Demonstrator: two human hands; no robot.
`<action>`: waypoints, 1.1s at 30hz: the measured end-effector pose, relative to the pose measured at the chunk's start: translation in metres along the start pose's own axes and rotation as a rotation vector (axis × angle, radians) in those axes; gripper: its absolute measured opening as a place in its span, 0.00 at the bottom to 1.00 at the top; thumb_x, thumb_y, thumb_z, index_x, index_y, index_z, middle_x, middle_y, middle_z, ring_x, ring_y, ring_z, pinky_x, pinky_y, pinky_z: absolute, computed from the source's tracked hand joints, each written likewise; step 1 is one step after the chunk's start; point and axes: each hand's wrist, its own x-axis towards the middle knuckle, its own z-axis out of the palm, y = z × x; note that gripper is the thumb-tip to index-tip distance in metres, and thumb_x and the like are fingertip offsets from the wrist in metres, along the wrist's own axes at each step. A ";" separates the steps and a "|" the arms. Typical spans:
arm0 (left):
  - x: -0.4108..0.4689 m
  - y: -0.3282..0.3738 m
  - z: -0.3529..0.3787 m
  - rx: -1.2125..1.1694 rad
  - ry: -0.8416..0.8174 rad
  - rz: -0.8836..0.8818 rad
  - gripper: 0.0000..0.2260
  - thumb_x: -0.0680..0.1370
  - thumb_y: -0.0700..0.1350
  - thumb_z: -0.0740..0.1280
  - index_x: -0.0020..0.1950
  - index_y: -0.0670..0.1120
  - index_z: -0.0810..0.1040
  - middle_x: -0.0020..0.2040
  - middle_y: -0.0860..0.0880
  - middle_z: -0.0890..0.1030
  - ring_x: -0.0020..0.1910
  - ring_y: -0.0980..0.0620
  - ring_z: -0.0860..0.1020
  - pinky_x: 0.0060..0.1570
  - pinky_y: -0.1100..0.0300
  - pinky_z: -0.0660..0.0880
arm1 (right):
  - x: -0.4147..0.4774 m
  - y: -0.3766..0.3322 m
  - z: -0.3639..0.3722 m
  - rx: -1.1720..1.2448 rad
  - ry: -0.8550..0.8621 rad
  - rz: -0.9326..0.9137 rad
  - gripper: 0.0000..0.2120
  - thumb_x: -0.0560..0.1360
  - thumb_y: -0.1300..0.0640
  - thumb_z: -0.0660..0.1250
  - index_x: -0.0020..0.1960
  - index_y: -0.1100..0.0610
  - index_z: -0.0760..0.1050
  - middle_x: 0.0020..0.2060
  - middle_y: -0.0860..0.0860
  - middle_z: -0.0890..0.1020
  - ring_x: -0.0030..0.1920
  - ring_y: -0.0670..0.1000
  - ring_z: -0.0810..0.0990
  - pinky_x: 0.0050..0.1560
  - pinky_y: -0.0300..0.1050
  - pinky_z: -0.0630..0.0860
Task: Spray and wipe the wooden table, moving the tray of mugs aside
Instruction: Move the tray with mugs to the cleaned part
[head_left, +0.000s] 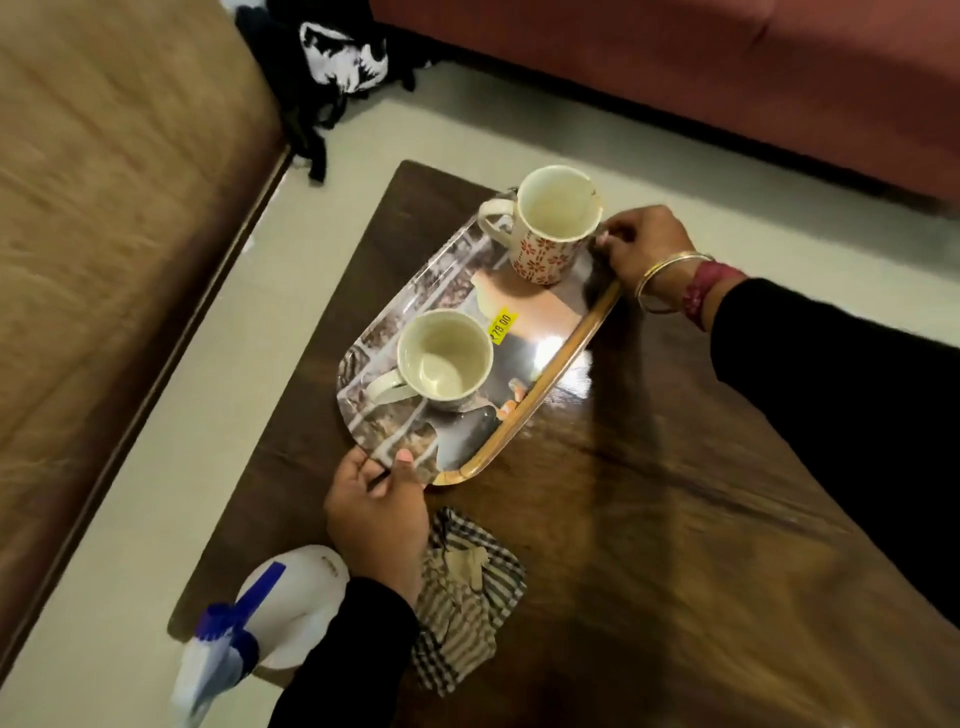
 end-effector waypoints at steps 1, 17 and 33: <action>-0.006 0.004 0.001 0.008 -0.044 0.015 0.16 0.77 0.40 0.75 0.64 0.48 0.82 0.45 0.58 0.87 0.45 0.59 0.87 0.53 0.47 0.85 | -0.014 0.018 -0.012 0.021 0.021 0.043 0.08 0.81 0.56 0.70 0.56 0.56 0.86 0.45 0.52 0.84 0.48 0.52 0.81 0.49 0.43 0.74; -0.117 0.013 0.096 0.371 -0.681 0.276 0.18 0.78 0.33 0.72 0.67 0.47 0.82 0.36 0.61 0.82 0.36 0.65 0.81 0.49 0.63 0.82 | -0.289 0.319 -0.098 0.575 0.313 0.609 0.09 0.79 0.67 0.71 0.42 0.57 0.82 0.27 0.46 0.77 0.24 0.38 0.71 0.31 0.34 0.71; -0.154 -0.037 0.157 0.545 -0.711 0.350 0.18 0.78 0.35 0.73 0.68 0.45 0.81 0.50 0.53 0.86 0.51 0.50 0.85 0.62 0.46 0.81 | -0.345 0.408 -0.079 0.777 0.379 0.691 0.07 0.82 0.65 0.69 0.53 0.71 0.77 0.37 0.58 0.73 0.35 0.51 0.73 0.32 0.37 0.81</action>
